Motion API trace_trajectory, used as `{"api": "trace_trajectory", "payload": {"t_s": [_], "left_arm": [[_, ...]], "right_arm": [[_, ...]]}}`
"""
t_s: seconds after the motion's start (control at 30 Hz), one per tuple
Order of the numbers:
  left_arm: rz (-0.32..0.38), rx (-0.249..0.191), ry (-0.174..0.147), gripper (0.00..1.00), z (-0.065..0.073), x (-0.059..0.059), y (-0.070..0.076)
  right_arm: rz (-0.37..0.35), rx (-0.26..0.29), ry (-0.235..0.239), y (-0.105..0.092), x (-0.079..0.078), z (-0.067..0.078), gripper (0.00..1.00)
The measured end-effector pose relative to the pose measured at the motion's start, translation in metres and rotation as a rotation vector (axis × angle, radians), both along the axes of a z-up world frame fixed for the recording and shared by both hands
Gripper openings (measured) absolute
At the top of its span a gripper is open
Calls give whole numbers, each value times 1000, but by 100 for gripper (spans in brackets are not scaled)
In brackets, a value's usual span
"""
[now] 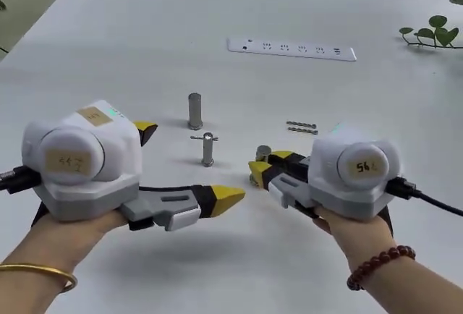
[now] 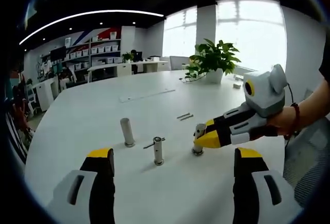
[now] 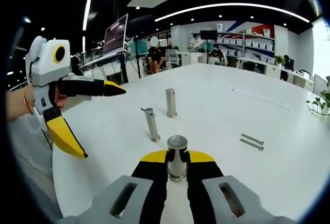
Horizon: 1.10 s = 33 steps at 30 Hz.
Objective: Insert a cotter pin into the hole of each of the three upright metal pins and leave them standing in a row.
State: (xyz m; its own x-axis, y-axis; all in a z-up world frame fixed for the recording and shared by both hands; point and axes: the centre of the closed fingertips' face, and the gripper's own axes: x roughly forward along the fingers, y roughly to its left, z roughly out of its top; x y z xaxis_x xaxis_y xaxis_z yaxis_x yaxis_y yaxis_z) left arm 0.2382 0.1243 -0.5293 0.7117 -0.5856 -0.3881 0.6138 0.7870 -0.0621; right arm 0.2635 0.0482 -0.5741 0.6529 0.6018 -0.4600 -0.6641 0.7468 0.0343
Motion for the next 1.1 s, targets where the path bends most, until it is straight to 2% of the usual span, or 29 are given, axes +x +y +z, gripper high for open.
{"api": "trace_trajectory", "payload": {"t_s": [0.37, 0.57, 0.97, 1.1], "left_arm": [[3, 3, 2, 95, -1, 1, 2], [3, 4, 7, 96, -2, 0, 1], [12, 4, 2, 97, 0, 0, 2], [13, 10, 2, 98, -1, 0, 2]], "right_arm": [[-7, -14, -16, 0, -7, -3, 8], [-17, -9, -9, 0, -7, -3, 9], [-6, 26, 32, -6, -17, 1, 21], [40, 24, 62, -9, -23, 4, 24]]}}
